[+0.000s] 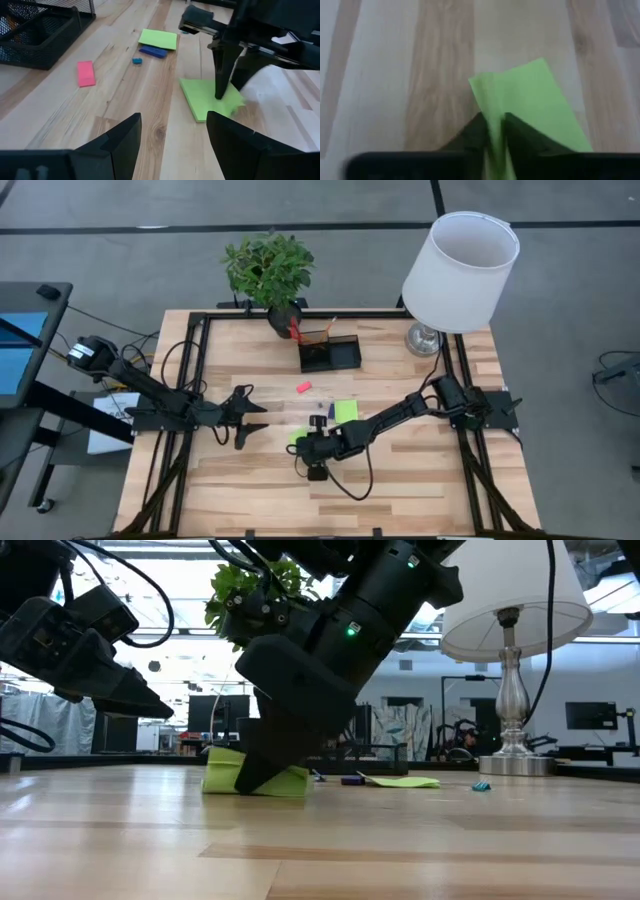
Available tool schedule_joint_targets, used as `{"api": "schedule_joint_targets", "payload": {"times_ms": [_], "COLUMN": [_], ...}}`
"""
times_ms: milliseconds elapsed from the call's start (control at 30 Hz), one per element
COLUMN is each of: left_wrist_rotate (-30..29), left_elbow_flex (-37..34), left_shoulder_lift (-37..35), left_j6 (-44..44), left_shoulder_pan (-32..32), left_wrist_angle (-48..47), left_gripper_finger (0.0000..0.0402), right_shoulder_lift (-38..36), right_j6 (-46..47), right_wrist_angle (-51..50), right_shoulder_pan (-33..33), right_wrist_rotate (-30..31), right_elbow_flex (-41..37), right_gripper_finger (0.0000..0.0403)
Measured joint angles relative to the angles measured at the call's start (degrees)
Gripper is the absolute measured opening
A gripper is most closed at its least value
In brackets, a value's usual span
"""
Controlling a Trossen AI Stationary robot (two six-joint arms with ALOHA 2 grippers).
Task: Pick and place office supplies into organizer
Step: Put the bottom green sticky note into the desk organizer
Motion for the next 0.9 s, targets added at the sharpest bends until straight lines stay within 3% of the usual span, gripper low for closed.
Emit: {"api": "schedule_joint_targets", "payload": {"times_ms": [67, 400, 900], "left_wrist_rotate": [0.3, 0.54, 6.22], "left_elbow_flex": [0.0, 0.0, 0.0], "left_shoulder_lift": [0.0, 0.0, 0.0], "left_j6": [0.0, -0.02, -1.22], "left_shoulder_pan": [0.0, 0.0, -0.01], "left_wrist_angle": [0.0, -0.47, -0.45], "left_gripper_finger": [0.0217, 0.0217, 0.0217], "right_shoulder_lift": [-0.3, -0.03, 0.22], "right_j6": [1.27, 4.68, 4.62], "right_wrist_angle": [-0.21, -4.75, -35.21], "right_shoulder_pan": [-0.09, 0.63, 2.69], "right_wrist_rotate": [-0.01, 2.56, 16.21], "right_elbow_flex": [-0.02, 3.89, 22.75], "right_gripper_finger": [0.0016, 0.0004, 0.0001]}}
